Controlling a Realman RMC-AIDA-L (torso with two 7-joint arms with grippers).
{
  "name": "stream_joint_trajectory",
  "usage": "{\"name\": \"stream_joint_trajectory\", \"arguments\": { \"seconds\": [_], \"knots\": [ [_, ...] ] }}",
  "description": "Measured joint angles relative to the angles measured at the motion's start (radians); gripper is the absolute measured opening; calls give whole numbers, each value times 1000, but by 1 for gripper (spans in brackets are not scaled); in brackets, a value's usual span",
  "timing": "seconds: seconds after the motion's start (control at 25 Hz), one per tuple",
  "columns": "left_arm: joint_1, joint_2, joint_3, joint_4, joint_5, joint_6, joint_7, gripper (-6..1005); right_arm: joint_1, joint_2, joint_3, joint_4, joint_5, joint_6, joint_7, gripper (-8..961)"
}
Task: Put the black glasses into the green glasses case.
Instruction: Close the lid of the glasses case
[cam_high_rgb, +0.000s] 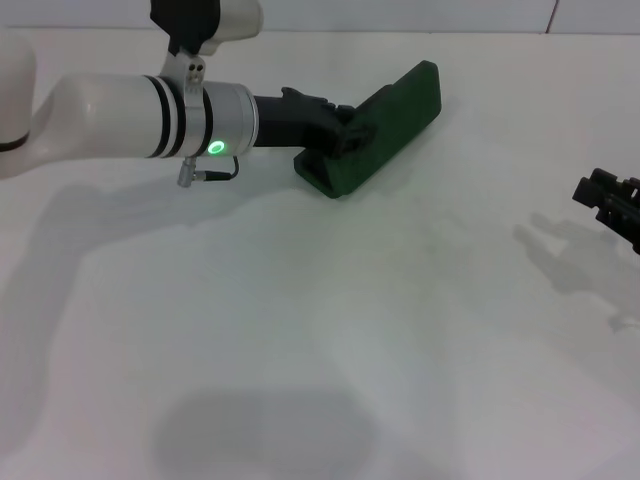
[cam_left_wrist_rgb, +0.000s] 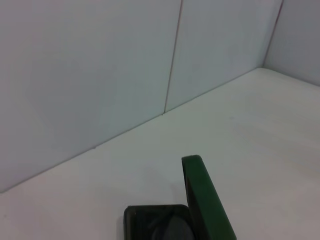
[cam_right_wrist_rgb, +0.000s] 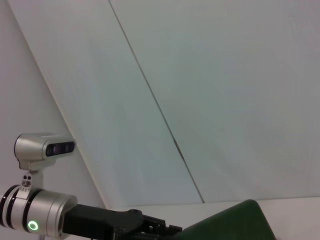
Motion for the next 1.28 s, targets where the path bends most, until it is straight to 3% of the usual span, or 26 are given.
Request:
{"name": "stream_joint_trajectory", "arguments": {
  "seconds": [0.64, 0.96, 1.08, 1.28],
  "knots": [
    [-2, 3, 4, -7, 29, 7, -30, 397, -2, 0, 0, 0, 0, -4, 0, 275],
    [-2, 8, 3, -3, 35, 14, -37, 280, -2, 0, 2, 0, 0, 0, 0, 275],
    [-2, 17, -1, -1, 35, 40, -38, 205, -2, 0, 3, 0, 0, 0, 0, 275],
    [-1, 45, -4, 1, 33, 87, -38, 204, -2, 0, 3, 0, 0, 2, 0, 275]
  ]
}}
